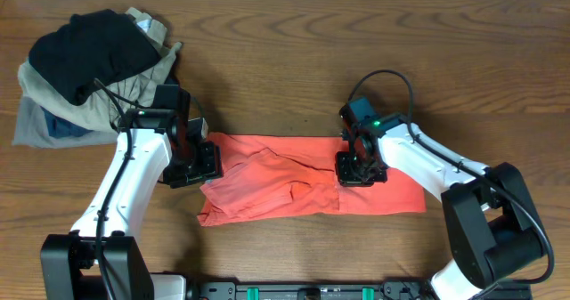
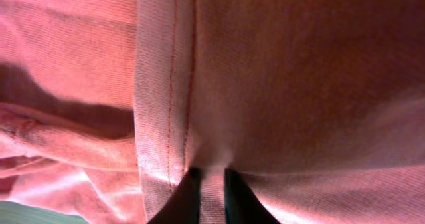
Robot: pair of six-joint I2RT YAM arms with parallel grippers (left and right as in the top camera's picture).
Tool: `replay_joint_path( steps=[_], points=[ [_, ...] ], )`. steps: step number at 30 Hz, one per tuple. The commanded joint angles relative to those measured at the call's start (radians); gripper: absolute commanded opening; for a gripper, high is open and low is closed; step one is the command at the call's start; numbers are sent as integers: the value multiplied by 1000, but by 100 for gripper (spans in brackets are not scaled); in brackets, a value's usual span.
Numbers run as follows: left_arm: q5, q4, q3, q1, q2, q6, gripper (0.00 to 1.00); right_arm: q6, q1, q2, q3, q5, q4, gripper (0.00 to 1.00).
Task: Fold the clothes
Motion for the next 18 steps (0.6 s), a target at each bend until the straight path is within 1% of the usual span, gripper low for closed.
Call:
replay_joint_path(
  steps=[1,5,12,16,18],
  points=[
    [2,-2,-4,2,4,6,63,8,3,10,5,-19,8,20],
    [2,2,-4,2,5,6,63,-21,-33,-10,32,-15,-10,25],
    [3,5,-5,2,37,6,63,-37,-91,-95,134,34,-135,29],
    [53,6,-6,2,68,6,63,-37,-113,-161,152,37,-162,32],
    [50,5,-6,2,85,6,63,-37,-119,-183,152,41,-167,32]
  ],
)
